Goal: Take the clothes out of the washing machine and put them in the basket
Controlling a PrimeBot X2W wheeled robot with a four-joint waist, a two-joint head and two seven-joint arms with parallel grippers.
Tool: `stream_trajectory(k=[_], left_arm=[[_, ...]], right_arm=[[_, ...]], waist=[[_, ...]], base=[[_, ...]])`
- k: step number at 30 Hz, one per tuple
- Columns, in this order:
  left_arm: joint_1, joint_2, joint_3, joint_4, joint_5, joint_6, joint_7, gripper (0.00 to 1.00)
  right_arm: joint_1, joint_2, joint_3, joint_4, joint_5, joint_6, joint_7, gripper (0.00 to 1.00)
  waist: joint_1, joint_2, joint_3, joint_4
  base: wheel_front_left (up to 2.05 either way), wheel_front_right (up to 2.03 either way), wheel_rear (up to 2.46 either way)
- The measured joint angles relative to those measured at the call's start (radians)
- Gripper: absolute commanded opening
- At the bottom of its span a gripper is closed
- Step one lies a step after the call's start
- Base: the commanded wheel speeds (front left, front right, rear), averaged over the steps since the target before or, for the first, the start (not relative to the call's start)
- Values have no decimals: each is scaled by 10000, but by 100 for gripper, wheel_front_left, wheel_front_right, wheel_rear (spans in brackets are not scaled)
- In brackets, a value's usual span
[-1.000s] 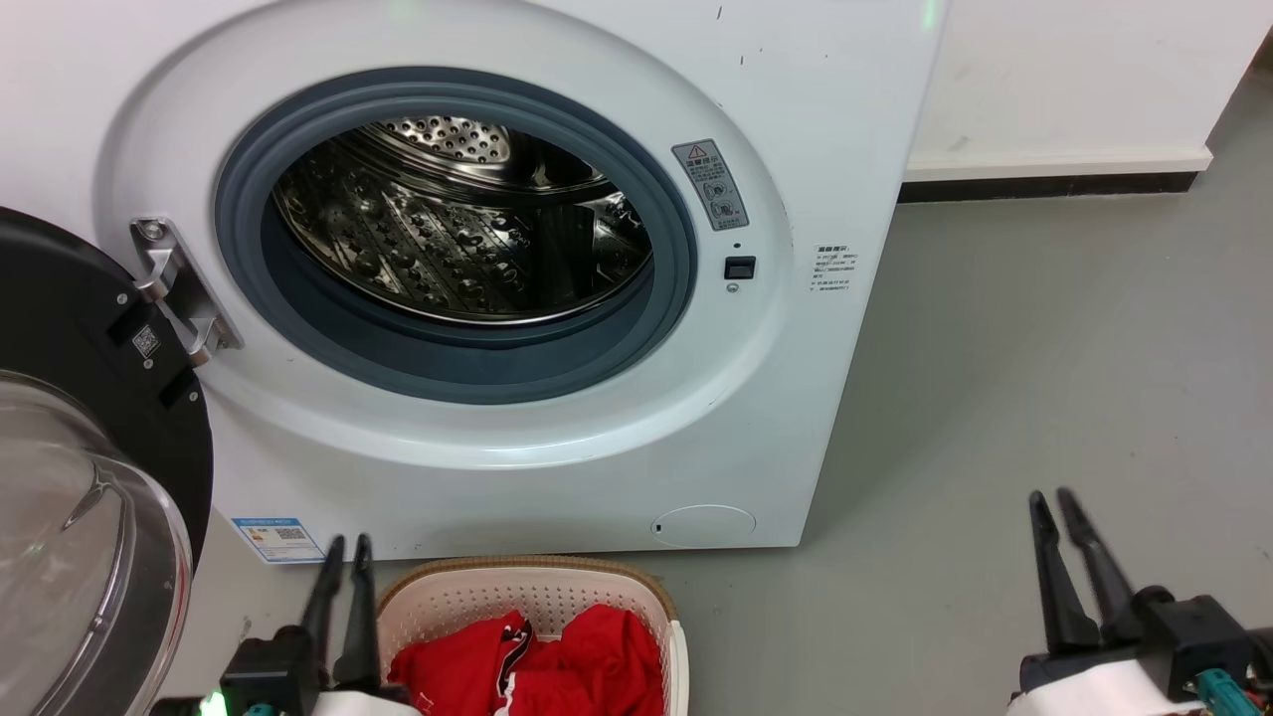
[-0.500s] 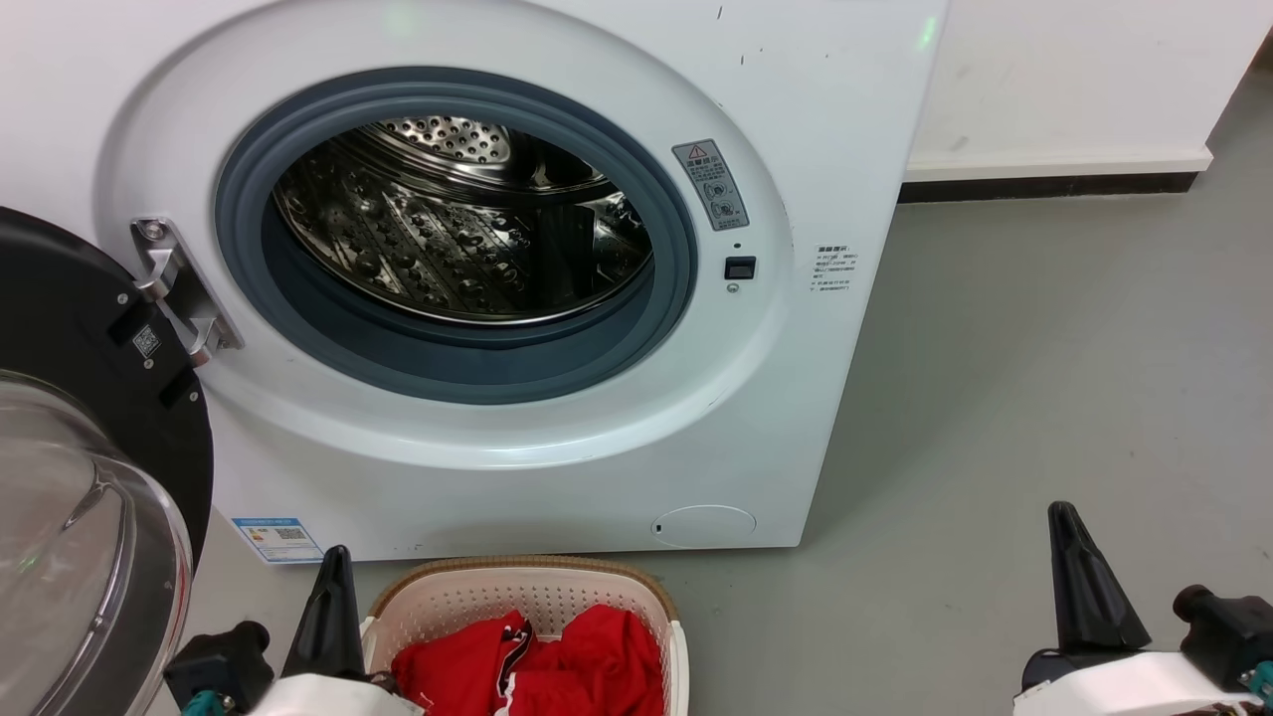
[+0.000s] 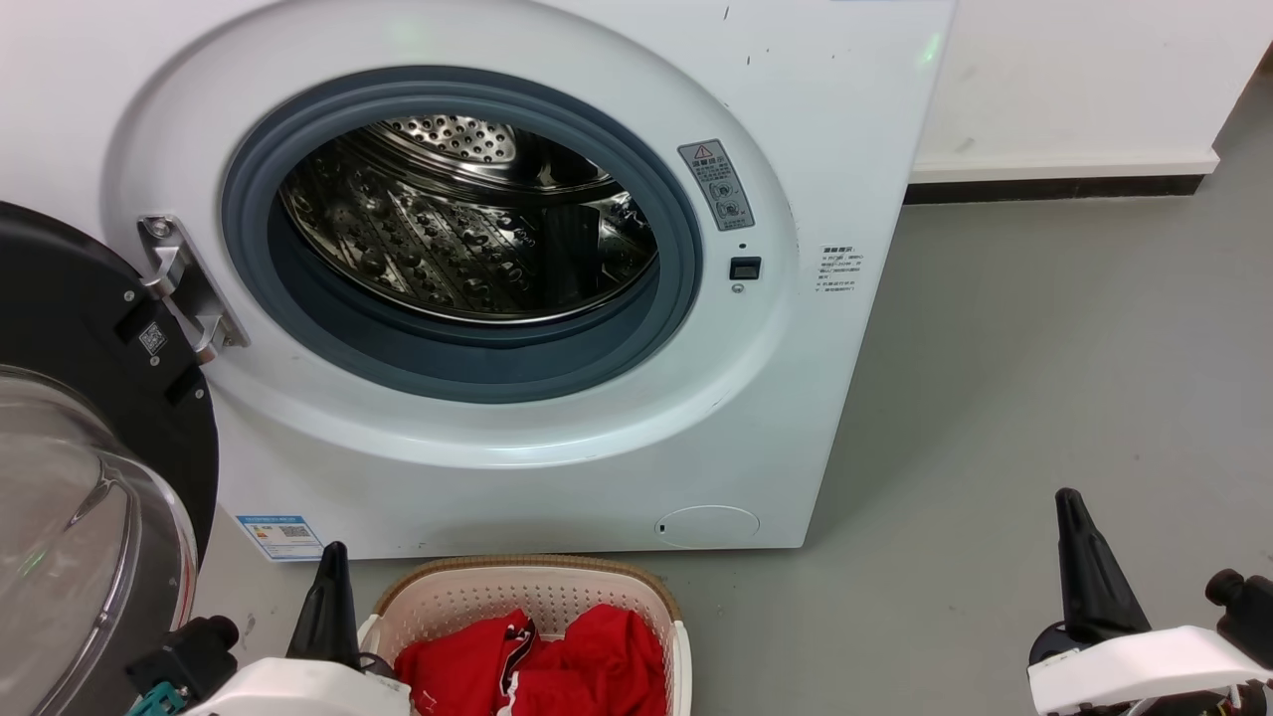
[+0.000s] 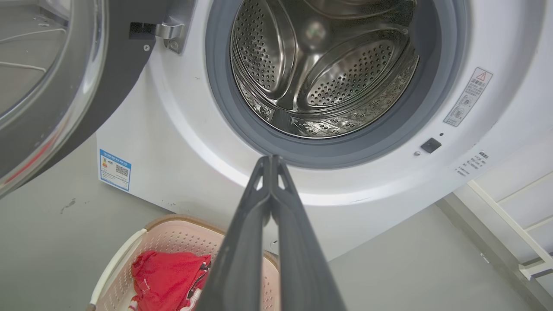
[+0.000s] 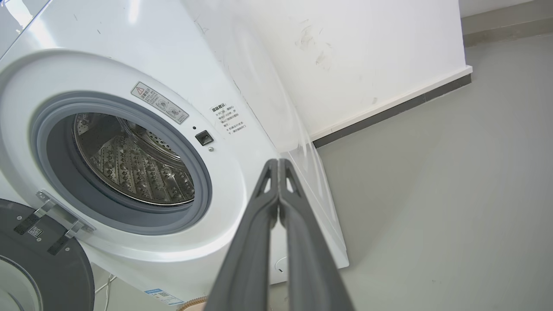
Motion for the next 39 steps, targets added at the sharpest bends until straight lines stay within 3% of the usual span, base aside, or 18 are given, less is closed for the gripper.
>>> stream_trajectory(k=[39], left_arm=[[-766, -6, 278, 470, -5221, -359, 1221, 0]], right_arm=[[-651, -109, -98, 640, 5603, -2, 1170, 0]], waist=[[0, 0, -15, 163]], base=[[0, 0, 0]])
